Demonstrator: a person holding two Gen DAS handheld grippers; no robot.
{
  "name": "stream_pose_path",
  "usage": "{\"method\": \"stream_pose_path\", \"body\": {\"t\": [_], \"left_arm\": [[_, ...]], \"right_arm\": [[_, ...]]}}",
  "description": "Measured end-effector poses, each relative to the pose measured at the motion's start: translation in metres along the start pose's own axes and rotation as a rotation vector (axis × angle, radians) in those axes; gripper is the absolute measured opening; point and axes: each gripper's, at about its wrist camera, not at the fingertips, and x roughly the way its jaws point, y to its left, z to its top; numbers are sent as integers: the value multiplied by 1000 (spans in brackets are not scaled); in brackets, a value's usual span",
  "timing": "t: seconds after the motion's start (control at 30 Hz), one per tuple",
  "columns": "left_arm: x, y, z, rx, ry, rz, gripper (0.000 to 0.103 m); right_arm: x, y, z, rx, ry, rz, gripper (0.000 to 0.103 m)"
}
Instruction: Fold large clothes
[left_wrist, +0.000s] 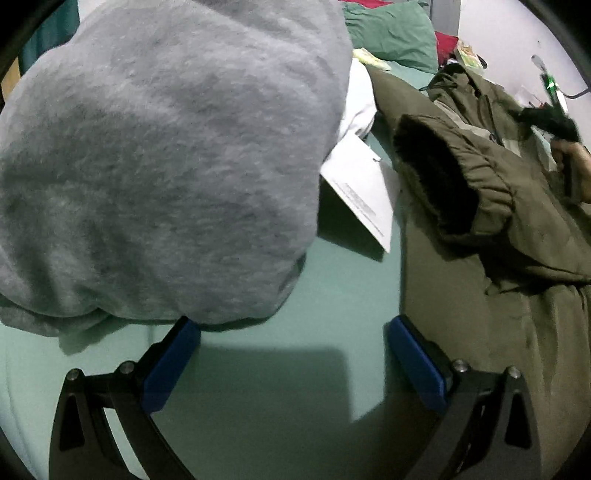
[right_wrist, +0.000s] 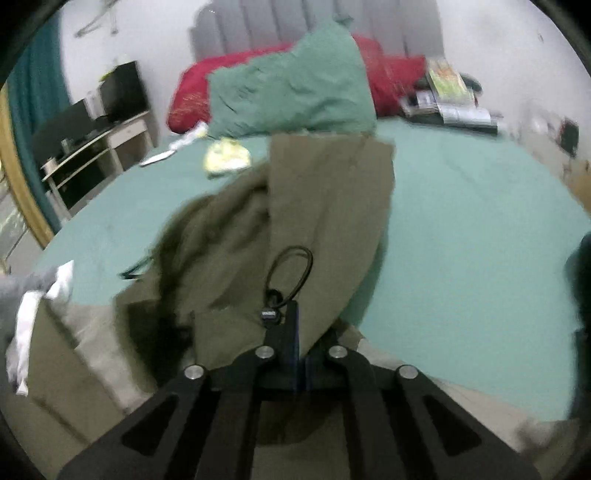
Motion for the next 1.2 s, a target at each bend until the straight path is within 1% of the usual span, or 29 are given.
{"method": "stream_pose_path", "body": {"t": [0.03,0.1,0.17,0.23,0.3,0.37,0.4,0.43,0.47,0.5,0.53,0.57,0.6,0.63,0.7,0.73,0.8,0.87,0.93,0.97,1.0,1.07,1.13,1.17,1.2], "left_arm": [[-3,-2,1,1,-1,-4,101],[-9,-5,2,7,-7,-14,101],[-18,-12,1,25,-29,-27,101],[-27,-17,3,43,-44,-32,101],[-35,-21,2,40,-47,-63,101],[-41,-23,-1,37,-38,-92,101],[-44,-26,-4,41,-31,-110,101],[-46,-28,-5,46,-31,-115,101],[-48,-31,-6,54,-31,-114,101],[-49,-32,-7,60,-30,-112,101],[-49,-34,-8,61,-30,-113,101],[-49,-34,-9,61,-31,-113,101],[-47,-33,-8,59,-29,-108,101],[-44,-36,-6,55,-27,-104,101],[-44,-28,-8,41,-21,-101,101],[-41,-25,-7,31,-17,-97,101],[-36,-21,-4,15,-11,-94,101],[-31,-18,-1,-4,-4,-103,101],[-28,-17,1,-16,6,-116,101],[-26,-18,3,-14,5,-123,101],[-26,-19,4,-5,-5,-121,101],[-23,-20,6,16,-23,-115,101],[-20,-17,5,16,-27,-121,101],[-18,-16,5,11,-24,-130,101],[-16,-15,4,6,-18,-137,101]], "right_arm": [[-14,6,-1,-35,-13,18,2],[-47,29,-4,-155,-18,50,2],[-75,54,-15,-266,5,77,2],[-97,80,-37,-373,61,96,2],[-116,97,-71,-433,139,119,2],[-122,109,-106,-437,218,148,2],[-124,113,-124,-430,273,163,4],[-124,115,-141,-424,328,156,7],[-124,114,-150,-422,348,144,12],[-128,110,-158,-407,369,156,30],[-132,106,-158,-379,375,183,60],[-139,100,-155,-351,355,196,70],[-143,94,-150,-331,330,194,77],[-147,84,-142,-302,305,193,77],[-159,61,-119,-210,226,189,79],[-162,48,-106,-166,183,175,83],[-161,21,-79,-67,97,127,86],[-146,-8,-51,49,42,77,87],[-123,-34,-32,160,9,64,89],[-110,-39,-26,194,-3,53,89],[-94,-44,-19,223,-6,48,90],[-60,-47,-8,263,24,68,96],[-23,-51,-7,332,109,99,98],[-6,-47,-8,361,139,112,98],[6,-47,-6,365,146,130,98]]}}
